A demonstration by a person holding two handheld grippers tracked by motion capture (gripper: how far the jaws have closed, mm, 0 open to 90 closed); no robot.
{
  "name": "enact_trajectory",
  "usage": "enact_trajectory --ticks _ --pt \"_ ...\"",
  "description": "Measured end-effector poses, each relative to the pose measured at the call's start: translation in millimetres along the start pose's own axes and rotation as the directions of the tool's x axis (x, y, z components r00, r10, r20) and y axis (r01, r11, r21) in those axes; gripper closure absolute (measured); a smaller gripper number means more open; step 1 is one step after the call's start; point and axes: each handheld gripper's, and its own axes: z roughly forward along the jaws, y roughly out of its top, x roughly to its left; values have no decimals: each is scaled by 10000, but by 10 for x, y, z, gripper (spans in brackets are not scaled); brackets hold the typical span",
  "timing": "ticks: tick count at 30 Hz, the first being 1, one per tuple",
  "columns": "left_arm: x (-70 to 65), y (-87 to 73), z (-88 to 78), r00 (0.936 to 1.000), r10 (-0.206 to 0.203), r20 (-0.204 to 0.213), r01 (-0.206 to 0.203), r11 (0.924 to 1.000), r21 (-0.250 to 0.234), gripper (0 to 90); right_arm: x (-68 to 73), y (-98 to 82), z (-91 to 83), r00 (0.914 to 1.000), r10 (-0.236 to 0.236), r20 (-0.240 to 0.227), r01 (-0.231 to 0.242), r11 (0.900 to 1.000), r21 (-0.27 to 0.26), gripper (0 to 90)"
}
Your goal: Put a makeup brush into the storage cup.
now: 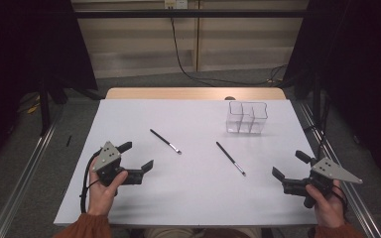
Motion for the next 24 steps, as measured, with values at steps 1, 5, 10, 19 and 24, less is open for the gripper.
enact_trajectory --ticks 1,5,10,19,24 --pt "1 7 12 10000 -15 30 15 10000 -18 30 0 0 1 10000 3 -8 -3 10000 -2 0" --pt "42 39 112 9991 -101 421 101 9999 11 29 3 0 7 10000 11 -40 -11 10000 15 0" --pt "87 63 178 9984 75 555 -90 9996 273 29 6 1 10 9999 -10 -127 11 10000 8 0" --pt "165 143 324 9986 254 473 -278 9983 515 29 14 6 32 9998 39 -218 -38 10000 9 0" --pt "188 188 434 9976 319 619 -351 9981 513 29 17 7 38 9996 9 -279 -8 10000 11 0"
